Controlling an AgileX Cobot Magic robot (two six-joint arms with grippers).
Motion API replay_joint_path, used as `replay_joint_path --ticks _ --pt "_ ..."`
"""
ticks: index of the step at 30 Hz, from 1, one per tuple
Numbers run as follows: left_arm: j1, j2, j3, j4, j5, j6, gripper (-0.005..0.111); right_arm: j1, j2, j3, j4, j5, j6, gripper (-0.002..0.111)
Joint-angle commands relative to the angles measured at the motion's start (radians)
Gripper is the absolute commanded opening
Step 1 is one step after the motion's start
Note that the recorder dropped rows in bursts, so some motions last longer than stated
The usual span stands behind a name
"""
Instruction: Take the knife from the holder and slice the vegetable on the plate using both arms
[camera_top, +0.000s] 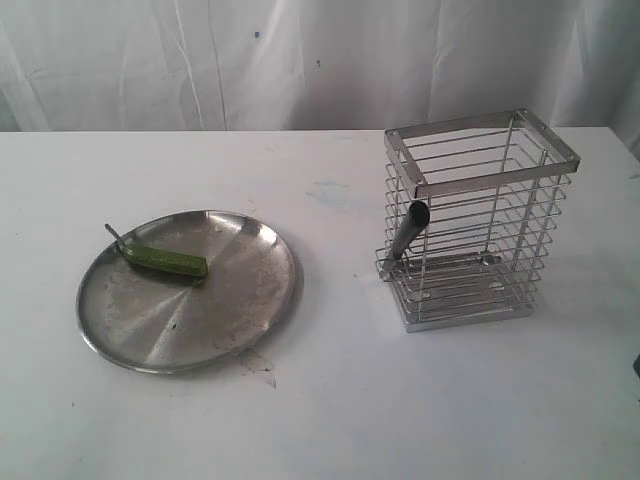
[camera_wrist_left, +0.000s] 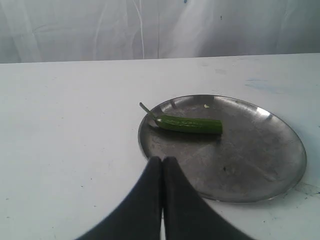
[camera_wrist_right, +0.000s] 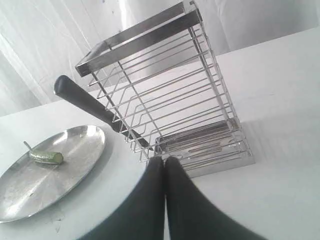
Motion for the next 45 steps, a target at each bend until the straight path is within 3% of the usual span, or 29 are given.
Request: replay_joint_path --ticks 1,12,16,19,25,32,36,41,45 --pt "-0.007 -0.004 0.005 -0.010 -0.004 0.002 0.000 -0.005 -0.004 0.005 -0.003 -0.004 0.000 0.000" --pt "-0.007 -0.004 0.005 -0.010 -0.004 0.002 0.000 -0.005 -0.004 0.005 0.005 -0.282 0.018 0.000" --pt "-0.007 -0.004 0.005 -0.010 -0.004 0.002 0.000 -0.005 -0.004 0.005 0.069 -0.304 0.183 0.000" --pt "-0.007 -0.004 0.005 -0.010 -0.004 0.002 0.000 0.013 -0.004 -0.031 0.033 -0.131 0.179 0.000" --pt "-0.007 -0.004 0.005 -0.010 -0.004 0.002 0.000 0.113 0.098 -0.219 0.166 0.121 -0.163 0.000" --pt "-0.007 -0.004 0.005 -0.010 -0.004 0.002 0.000 0.139 0.470 -0.512 0.194 0.401 -0.502 0.001" --pt "-0.007 -0.004 0.005 -0.010 -0.004 0.002 0.000 0.139 0.692 -0.639 0.192 0.412 -0.583 0.018" --pt "-0.007 -0.004 0.005 -0.010 -0.004 0.002 0.000 0.139 0.932 -0.769 0.249 0.421 -0.490 0.046" --pt "-0.007 -0.004 0.005 -0.010 -0.004 0.002 0.000 0.139 1.075 -0.857 0.312 0.424 -0.535 0.055"
